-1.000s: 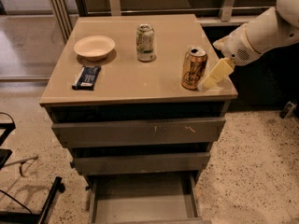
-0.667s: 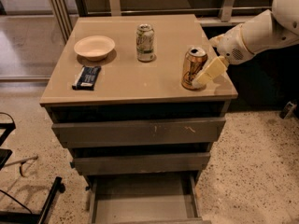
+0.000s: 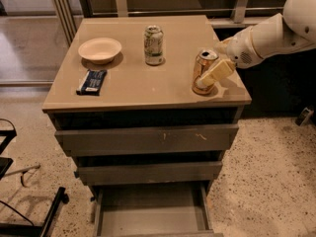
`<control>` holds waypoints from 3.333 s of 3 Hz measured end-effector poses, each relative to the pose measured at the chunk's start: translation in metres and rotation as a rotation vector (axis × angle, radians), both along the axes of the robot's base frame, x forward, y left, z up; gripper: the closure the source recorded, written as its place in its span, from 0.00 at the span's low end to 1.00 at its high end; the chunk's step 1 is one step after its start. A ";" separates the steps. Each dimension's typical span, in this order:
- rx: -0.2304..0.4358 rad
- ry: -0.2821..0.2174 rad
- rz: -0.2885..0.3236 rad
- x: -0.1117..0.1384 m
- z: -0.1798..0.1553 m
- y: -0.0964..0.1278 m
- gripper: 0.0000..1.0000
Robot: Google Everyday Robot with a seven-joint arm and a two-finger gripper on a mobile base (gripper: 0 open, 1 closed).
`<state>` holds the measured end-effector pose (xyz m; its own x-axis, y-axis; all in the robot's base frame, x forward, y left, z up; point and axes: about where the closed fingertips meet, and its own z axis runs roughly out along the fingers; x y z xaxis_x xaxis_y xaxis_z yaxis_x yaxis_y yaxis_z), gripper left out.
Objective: Place orange can into bottom drawer
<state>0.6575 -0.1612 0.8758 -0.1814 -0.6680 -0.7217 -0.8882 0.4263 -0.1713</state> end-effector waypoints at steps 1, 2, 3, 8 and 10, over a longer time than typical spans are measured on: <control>0.000 0.000 0.000 0.000 0.000 0.000 0.41; 0.000 0.000 0.000 0.000 0.000 0.000 0.66; 0.000 0.000 0.000 0.000 0.000 0.000 0.88; 0.010 -0.046 0.111 -0.152 0.064 0.002 1.00; 0.053 0.038 0.111 -0.203 -0.032 0.009 1.00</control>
Offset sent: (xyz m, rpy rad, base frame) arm 0.0000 0.0000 0.0000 0.0000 0.0000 0.0000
